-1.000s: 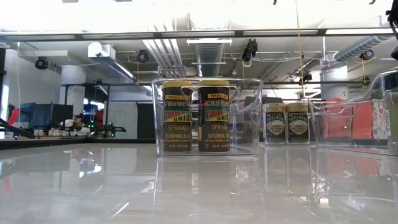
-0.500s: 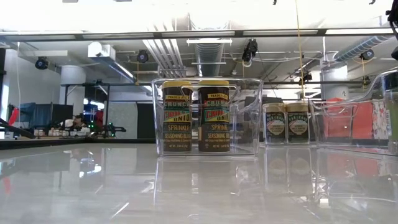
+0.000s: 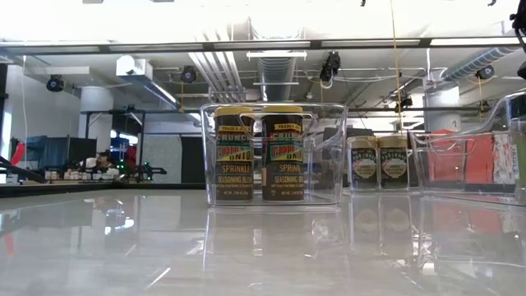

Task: Sort spices by type
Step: Put the black seasoning bottle into the middle right transparent bin, then return to Home Position

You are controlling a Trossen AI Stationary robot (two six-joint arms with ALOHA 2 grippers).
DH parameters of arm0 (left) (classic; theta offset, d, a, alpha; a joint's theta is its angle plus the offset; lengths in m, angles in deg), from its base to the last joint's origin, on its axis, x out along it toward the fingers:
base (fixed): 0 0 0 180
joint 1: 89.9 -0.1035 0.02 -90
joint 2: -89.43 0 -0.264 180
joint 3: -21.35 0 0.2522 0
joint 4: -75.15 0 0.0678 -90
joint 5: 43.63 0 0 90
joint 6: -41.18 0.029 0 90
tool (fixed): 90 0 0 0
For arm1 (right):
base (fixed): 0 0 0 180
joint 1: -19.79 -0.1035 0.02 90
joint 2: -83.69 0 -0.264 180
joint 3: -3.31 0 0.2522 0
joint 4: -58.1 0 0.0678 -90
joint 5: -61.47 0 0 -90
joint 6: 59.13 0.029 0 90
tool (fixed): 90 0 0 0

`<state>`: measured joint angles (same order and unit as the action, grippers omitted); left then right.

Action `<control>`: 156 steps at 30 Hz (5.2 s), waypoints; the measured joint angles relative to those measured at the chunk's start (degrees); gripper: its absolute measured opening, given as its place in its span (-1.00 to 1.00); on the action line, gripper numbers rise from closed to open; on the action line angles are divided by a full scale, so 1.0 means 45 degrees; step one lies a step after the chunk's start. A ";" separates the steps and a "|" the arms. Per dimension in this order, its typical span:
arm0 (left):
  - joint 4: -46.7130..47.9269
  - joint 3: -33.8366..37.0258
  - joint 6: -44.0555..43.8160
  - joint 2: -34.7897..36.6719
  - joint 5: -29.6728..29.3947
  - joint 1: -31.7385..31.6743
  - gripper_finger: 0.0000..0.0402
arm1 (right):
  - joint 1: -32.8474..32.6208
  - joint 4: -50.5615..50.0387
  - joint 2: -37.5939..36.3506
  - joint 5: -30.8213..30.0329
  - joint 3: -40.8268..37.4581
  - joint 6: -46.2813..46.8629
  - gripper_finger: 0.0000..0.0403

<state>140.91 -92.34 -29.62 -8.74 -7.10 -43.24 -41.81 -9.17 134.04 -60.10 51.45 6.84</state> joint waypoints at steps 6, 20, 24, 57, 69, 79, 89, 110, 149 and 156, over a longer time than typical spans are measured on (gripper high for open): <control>0.0000 0.0002 0.0001 0.0000 0.0000 0.0000 0.57 | 0.0000 0.0043 -0.0201 0.0020 0.0014 0.0048 0.21; 0.0155 -0.0001 0.0183 -0.0005 -0.0010 -0.0148 0.57 | 0.0029 -0.1934 -0.0669 -0.1270 0.1905 0.0427 0.21; 0.0155 0.0000 0.0189 -0.0005 -0.0015 -0.0167 0.57 | 0.0029 -0.4494 -0.0703 -0.1264 0.2327 0.2549 0.16; -1.3229 0.7820 1.0204 0.3978 0.7456 -0.4861 0.57 | 0.6488 0.9125 -0.2900 0.0662 0.2531 -1.4007 -0.71; -1.7338 1.4463 1.1736 1.0354 0.7451 -0.6023 0.57 | 0.6586 0.8950 -0.4703 -0.1685 0.2531 -1.5936 -0.90; -1.8179 1.6981 1.1789 1.4292 0.9109 -0.6852 0.57 | 0.6586 0.8955 -0.6790 0.0525 0.1885 -1.6967 -0.91; -1.2711 1.6625 1.2443 1.8738 0.8437 -0.6844 0.57 | 0.6591 0.9097 -1.0311 0.0797 -0.0234 -1.6182 -0.90; -1.1121 1.7694 1.4732 2.1795 0.8657 -0.6849 0.57 | 0.6792 1.6333 -1.0851 0.2069 -0.6254 -1.3398 -0.91; -1.1900 1.9311 1.4132 2.1706 0.9724 -0.6841 0.57 | 1.4785 1.5612 -1.0844 0.7825 -0.7308 -1.1528 -0.91; -1.2240 2.0618 1.4144 2.1730 0.9762 -0.6844 0.57 | 1.4780 1.4562 -1.0832 1.0238 -0.7480 -1.2679 -0.91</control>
<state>85.84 0.44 34.03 89.05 36.83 -74.04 24.70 56.36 85.29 -14.03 17.79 -50.21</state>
